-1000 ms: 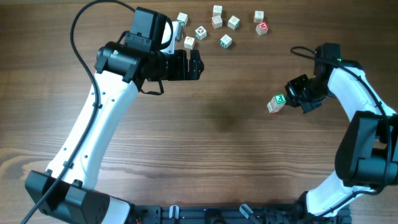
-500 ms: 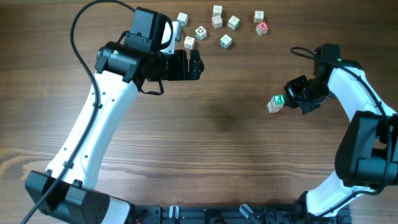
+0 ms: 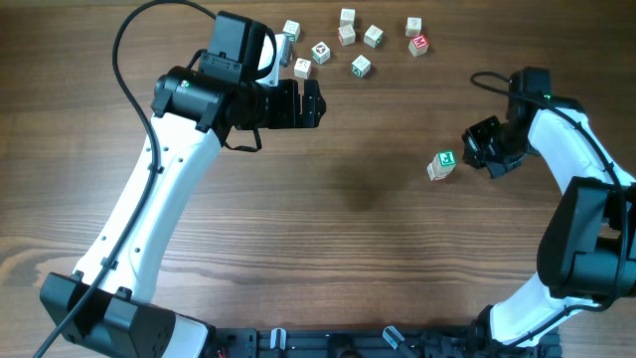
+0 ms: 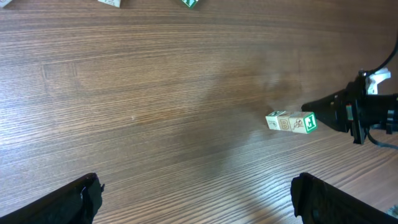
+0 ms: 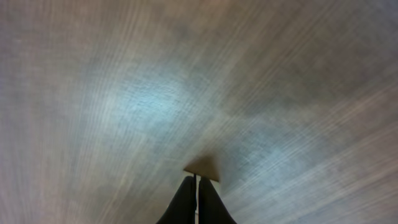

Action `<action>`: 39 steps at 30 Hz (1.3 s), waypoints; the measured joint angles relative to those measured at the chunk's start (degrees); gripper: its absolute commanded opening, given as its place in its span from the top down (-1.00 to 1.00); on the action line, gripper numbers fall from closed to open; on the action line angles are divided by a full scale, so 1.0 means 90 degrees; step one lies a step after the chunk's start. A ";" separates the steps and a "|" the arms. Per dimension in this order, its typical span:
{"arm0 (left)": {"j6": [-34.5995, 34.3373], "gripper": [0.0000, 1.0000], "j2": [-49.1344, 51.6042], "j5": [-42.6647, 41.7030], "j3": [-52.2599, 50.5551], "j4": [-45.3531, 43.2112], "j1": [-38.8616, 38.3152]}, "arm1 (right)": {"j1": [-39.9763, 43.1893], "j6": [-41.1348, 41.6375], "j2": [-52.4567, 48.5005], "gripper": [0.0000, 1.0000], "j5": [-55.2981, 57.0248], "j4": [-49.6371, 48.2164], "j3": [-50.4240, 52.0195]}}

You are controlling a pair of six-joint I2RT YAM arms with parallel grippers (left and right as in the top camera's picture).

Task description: Form a tower

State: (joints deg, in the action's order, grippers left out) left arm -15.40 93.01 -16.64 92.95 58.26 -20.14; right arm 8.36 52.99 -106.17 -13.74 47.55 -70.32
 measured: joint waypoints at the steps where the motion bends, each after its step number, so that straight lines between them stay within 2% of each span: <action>1: 0.0000 -1.00 0.0000 0.0000 0.0000 -0.0002 0.0000 | 0.0000 -0.0046 0.0000 0.91 -0.0041 -0.0063 0.0002; 19: 0.0000 -1.00 0.0000 0.0000 0.0000 -0.0002 0.0000 | -0.0002 -0.0165 -0.0061 0.91 -0.0996 -0.0102 0.0002; 39: 0.0000 -1.00 0.0000 0.0000 0.0000 -0.0002 -0.0002 | 0.0000 -0.0427 -0.0061 0.91 -0.1256 -0.0153 0.0002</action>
State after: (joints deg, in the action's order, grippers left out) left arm -15.40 93.01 -16.64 92.95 58.24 -20.16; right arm 8.36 49.15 -106.72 -25.04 46.17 -70.30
